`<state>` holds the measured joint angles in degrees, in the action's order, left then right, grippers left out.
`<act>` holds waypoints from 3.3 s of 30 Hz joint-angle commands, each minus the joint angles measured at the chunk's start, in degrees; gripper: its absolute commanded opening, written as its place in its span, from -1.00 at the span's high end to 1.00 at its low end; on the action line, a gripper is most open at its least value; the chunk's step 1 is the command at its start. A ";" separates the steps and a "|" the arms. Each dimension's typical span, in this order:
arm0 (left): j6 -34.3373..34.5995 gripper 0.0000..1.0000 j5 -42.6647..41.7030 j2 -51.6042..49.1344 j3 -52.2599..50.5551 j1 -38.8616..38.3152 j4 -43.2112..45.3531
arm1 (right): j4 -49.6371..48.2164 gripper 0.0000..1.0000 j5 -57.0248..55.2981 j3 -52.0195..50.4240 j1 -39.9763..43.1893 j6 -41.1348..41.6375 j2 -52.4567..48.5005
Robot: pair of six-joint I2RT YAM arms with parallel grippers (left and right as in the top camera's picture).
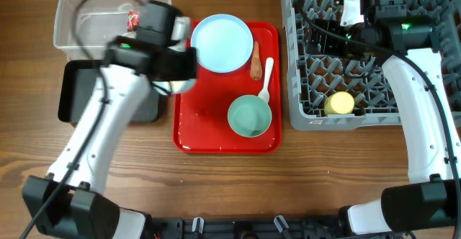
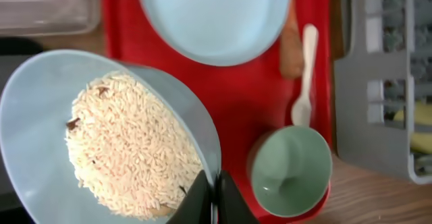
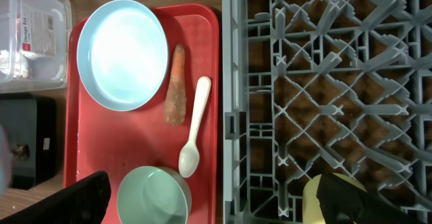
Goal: Sort waste into correct bins and load items into the dishwasher rack
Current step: 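Grasp the rim of the light blue rice bowl with the left gripper, then tip the light blue bowl over the black tray to pour out rice, then set the empty light blue bowl back on the red tray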
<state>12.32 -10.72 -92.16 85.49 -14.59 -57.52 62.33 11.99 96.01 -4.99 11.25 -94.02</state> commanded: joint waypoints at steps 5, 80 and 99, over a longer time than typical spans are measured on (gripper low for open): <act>-12.04 0.92 -23.50 -2.08 0.76 23.02 -2.95 | 0.07 -0.99 0.94 -0.09 0.04 -0.76 -0.92; -30.84 0.92 -79.58 -19.56 0.66 43.36 -19.56 | 1.86 -0.99 0.98 -0.09 0.02 -2.27 -0.92; -20.24 0.92 -8.63 -13.90 0.66 -4.52 -7.76 | 1.79 -1.00 0.98 -0.09 0.04 -2.10 -0.92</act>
<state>-18.63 -37.10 -107.22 85.73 -13.93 -65.91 64.12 11.99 96.01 -4.99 10.17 -94.06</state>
